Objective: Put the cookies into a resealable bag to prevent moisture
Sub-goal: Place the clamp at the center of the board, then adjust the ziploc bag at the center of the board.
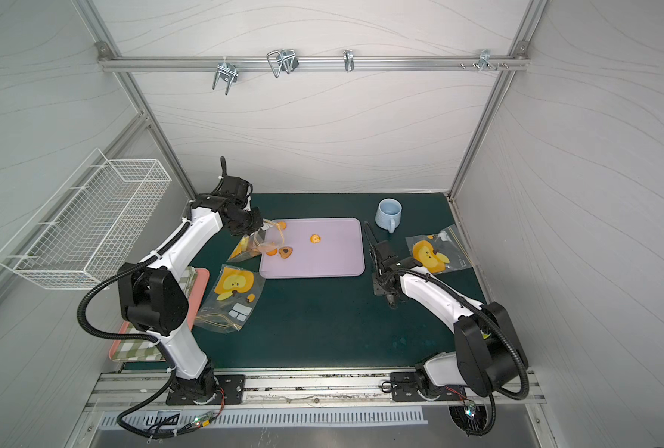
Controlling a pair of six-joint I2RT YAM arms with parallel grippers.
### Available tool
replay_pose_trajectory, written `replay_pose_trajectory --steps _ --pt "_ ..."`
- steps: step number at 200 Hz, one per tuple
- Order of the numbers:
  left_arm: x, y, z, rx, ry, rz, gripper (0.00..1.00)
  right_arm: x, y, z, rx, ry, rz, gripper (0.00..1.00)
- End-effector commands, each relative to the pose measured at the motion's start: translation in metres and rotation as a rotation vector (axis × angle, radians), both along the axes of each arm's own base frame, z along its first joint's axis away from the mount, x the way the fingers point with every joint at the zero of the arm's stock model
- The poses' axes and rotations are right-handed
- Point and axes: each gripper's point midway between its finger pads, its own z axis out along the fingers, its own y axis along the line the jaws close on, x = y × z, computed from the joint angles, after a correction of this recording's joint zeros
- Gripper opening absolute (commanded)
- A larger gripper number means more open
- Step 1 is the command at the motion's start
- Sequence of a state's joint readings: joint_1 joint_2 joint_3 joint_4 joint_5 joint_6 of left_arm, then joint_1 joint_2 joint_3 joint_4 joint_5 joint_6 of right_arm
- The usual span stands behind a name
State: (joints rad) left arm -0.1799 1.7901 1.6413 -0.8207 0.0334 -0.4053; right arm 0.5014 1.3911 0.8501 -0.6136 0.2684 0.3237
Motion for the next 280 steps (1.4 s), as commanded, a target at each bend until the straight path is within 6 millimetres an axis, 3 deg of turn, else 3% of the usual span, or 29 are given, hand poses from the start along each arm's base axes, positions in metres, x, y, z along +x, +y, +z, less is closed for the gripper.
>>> replay_pose_trajectory --steps 1,53,88,108,129,164,170,185,208,231,261,280 --pt "0.003 0.006 0.025 -0.004 -0.073 0.025 0.0 -0.001 0.01 -0.005 0.052 0.071 -0.001 0.51" --pt "0.0 0.007 0.037 0.002 -0.093 0.012 0.0 -0.011 0.013 -0.03 0.037 0.202 -0.004 0.6" --pt "-0.003 0.005 0.05 0.002 -0.105 -0.011 0.0 -0.009 0.01 -0.024 0.028 0.177 -0.009 0.72" --pt "-0.004 0.005 0.062 0.005 -0.123 -0.025 0.0 -0.004 0.005 -0.006 0.033 0.096 -0.028 0.73" --pt "-0.009 0.004 0.085 0.002 -0.149 -0.05 0.0 0.008 0.008 0.025 0.109 -0.083 -0.02 0.76" --pt "-0.026 -0.004 0.116 -0.042 -0.184 -0.096 0.0 0.02 0.041 0.081 0.345 -0.328 0.108 0.82" --pt "-0.027 -0.007 0.131 -0.059 -0.216 -0.108 0.0 0.021 0.046 0.088 0.371 -0.348 0.13 0.83" --pt "-0.037 -0.014 0.144 -0.095 -0.227 -0.138 0.0 0.027 0.05 0.105 0.412 -0.409 0.131 0.86" --pt "-0.057 -0.035 0.161 -0.138 -0.246 -0.217 0.0 0.028 0.059 0.127 0.465 -0.478 0.182 0.91" --pt "-0.083 -0.072 0.169 -0.163 -0.249 -0.334 0.0 0.025 0.057 0.143 0.468 -0.518 0.198 0.93" --pt "-0.124 -0.124 0.171 -0.235 -0.228 -0.482 0.0 0.014 0.044 0.154 0.447 -0.582 0.196 0.92" --pt "-0.146 -0.148 0.154 -0.296 -0.174 -0.546 0.0 0.009 0.033 0.154 0.428 -0.616 0.164 0.92"
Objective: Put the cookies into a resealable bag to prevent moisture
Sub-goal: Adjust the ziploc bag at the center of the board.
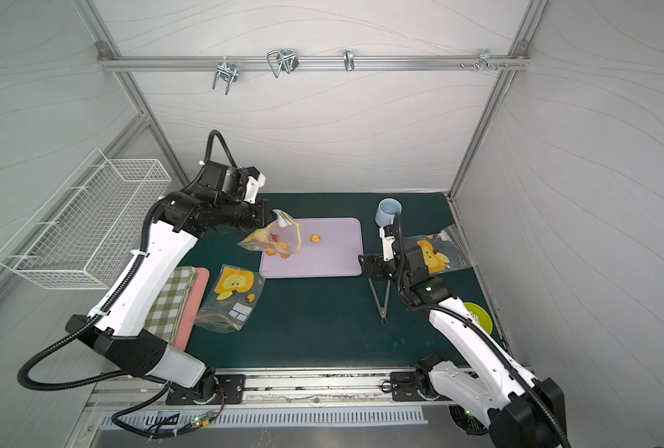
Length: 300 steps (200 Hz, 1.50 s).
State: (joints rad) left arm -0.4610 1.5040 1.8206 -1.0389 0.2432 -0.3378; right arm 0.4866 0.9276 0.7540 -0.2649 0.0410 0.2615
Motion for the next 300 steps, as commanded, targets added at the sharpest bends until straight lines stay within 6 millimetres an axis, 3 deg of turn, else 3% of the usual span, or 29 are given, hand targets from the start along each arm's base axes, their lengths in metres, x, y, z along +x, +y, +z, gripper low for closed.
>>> replay_pose_trajectory --steps 1,20,59,73,92,110,129,144,171,236,300 --pt "-0.03 -0.028 -0.002 -0.077 0.041 -0.102 0.0 -0.004 -0.013 0.004 -0.016 -0.054 -0.039 0.92" --pt "-0.037 -0.04 -0.025 -0.117 0.102 -0.146 0.0 -0.007 -0.016 0.001 -0.016 -0.054 -0.044 0.92" --pt "-0.032 -0.041 -0.115 -0.013 0.213 -0.167 0.0 -0.011 -0.006 -0.015 0.002 -0.038 0.013 0.95" --pt "-0.028 -0.039 -0.141 0.036 0.25 -0.164 0.0 -0.017 0.006 -0.019 0.021 -0.032 0.092 0.93" --pt "-0.022 -0.033 -0.159 0.106 0.269 -0.15 0.0 -0.035 0.032 -0.021 0.059 -0.041 0.288 0.91" --pt "-0.018 -0.03 -0.161 0.139 0.257 -0.15 0.0 -0.055 0.057 -0.02 0.115 -0.073 0.489 0.88" --pt "-0.013 -0.019 -0.161 0.199 0.23 -0.127 0.0 -0.063 0.071 -0.022 0.142 -0.09 0.607 0.86" --pt "-0.012 -0.016 -0.159 0.215 0.213 -0.129 0.0 -0.063 0.08 -0.023 0.149 -0.097 0.673 0.85" --pt "-0.013 -0.029 -0.149 0.154 0.164 -0.206 0.0 -0.057 0.1 -0.019 0.203 -0.133 0.809 0.85" --pt "-0.025 -0.067 -0.118 -0.013 0.054 -0.476 0.0 -0.033 0.107 -0.024 0.286 -0.119 0.986 0.85" --pt "-0.014 -0.07 -0.126 -0.005 0.07 -0.522 0.0 -0.023 0.115 -0.03 0.307 -0.126 1.051 0.76"
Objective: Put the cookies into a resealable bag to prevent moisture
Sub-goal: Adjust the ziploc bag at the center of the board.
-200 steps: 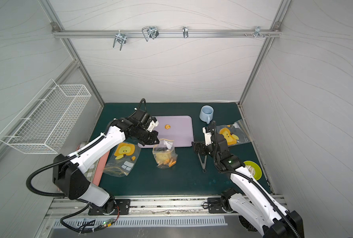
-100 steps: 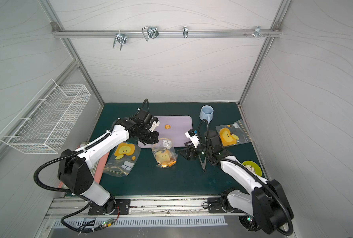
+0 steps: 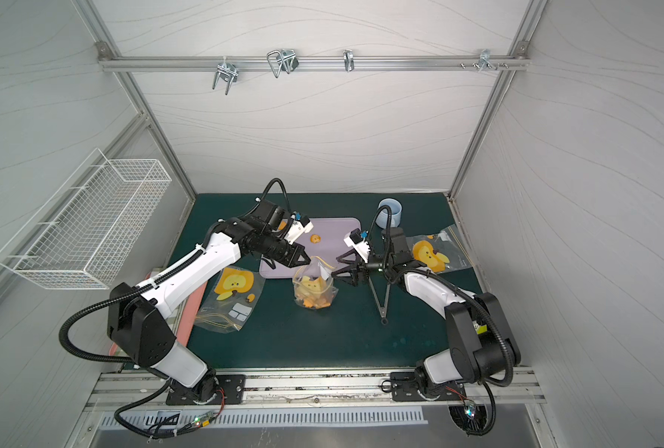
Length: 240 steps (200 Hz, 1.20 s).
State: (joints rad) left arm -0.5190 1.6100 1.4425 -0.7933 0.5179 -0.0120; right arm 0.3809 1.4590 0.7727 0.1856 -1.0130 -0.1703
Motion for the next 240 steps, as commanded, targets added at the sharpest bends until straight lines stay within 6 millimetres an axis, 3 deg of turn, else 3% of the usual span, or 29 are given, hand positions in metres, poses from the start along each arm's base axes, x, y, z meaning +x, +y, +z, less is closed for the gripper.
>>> replay_pose_trajectory --steps 1,34,65,95,128,147,168,186,225,240 --pt "0.01 -0.008 0.007 -0.04 -0.038 -0.057 0.0 -0.002 0.004 0.006 0.048 -0.038 0.071 0.76" --pt "0.014 -0.006 0.001 -0.018 -0.028 -0.047 0.0 0.001 0.007 0.01 0.064 -0.041 0.089 0.7" --pt "0.018 -0.005 -0.003 -0.002 -0.024 -0.036 0.0 0.005 0.009 0.007 0.059 -0.024 0.089 0.49" --pt "0.023 0.0 -0.001 0.012 -0.032 -0.009 0.0 0.006 0.009 0.01 0.06 -0.025 0.079 0.36" --pt "0.027 0.001 -0.002 0.012 -0.021 0.01 0.0 0.011 0.008 0.008 0.045 -0.034 0.046 0.14" --pt "0.03 0.002 -0.001 0.009 -0.013 0.026 0.15 0.013 0.009 0.009 0.047 -0.016 0.036 0.0" --pt "0.036 0.007 0.008 -0.004 -0.024 0.063 0.41 0.017 0.009 0.009 0.045 -0.005 0.009 0.0" --pt "0.048 0.017 0.022 -0.013 -0.072 0.13 0.55 0.024 0.007 0.008 0.039 0.014 -0.045 0.0" --pt "0.063 0.055 0.059 -0.13 -0.231 0.366 0.64 0.043 -0.006 0.003 -0.036 0.092 -0.256 0.0" --pt "0.064 0.067 0.064 -0.183 -0.317 0.459 0.73 0.052 -0.017 -0.005 -0.091 0.118 -0.368 0.0"
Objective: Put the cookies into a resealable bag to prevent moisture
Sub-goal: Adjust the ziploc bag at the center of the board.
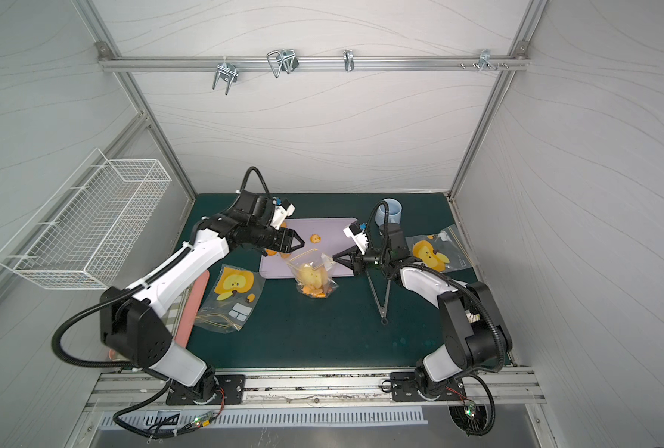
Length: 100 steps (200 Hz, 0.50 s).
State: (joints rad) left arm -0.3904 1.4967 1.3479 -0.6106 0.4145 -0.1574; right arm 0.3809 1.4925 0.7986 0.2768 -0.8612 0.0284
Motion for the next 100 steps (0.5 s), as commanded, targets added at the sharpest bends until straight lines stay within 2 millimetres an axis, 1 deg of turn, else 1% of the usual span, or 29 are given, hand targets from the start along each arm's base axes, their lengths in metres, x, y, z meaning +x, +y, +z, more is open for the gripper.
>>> replay_pose_trajectory --steps 1,11,25,36,49,62,74,79,92,95,100 --pt "0.015 0.017 0.039 -0.111 -0.209 0.169 0.74 0.015 -0.017 -0.004 -0.073 0.039 -0.183 0.0" --pt "0.015 0.023 0.039 -0.146 -0.271 0.214 0.77 0.016 -0.021 -0.008 -0.095 0.055 -0.205 0.0" --pt "0.015 0.033 0.032 -0.196 -0.332 0.285 0.8 0.019 -0.025 -0.013 -0.127 0.076 -0.237 0.0" --pt "0.013 0.033 0.032 -0.238 -0.395 0.281 0.86 0.024 -0.028 -0.018 -0.153 0.089 -0.267 0.0" --pt "0.012 0.032 0.03 -0.251 -0.456 0.26 0.84 0.027 -0.028 -0.02 -0.152 0.095 -0.265 0.0" --pt "0.018 0.033 0.025 -0.248 -0.506 0.264 0.81 0.034 -0.027 -0.019 -0.148 0.096 -0.267 0.0" --pt "0.024 0.026 0.021 -0.258 -0.541 0.226 0.81 0.04 -0.026 -0.017 -0.142 0.093 -0.264 0.0" --pt "0.026 0.02 0.024 -0.278 -0.57 0.195 0.81 0.043 -0.025 -0.018 -0.141 0.097 -0.264 0.0" --pt "0.023 0.004 0.023 -0.332 -0.605 0.054 0.79 0.047 -0.023 -0.015 -0.122 0.092 -0.247 0.0" --pt "0.022 0.002 0.023 -0.35 -0.612 0.025 0.81 0.048 -0.023 -0.015 -0.12 0.092 -0.245 0.0" --pt "0.02 0.0 0.025 -0.384 -0.62 -0.014 0.88 0.05 -0.022 -0.015 -0.114 0.094 -0.239 0.0"
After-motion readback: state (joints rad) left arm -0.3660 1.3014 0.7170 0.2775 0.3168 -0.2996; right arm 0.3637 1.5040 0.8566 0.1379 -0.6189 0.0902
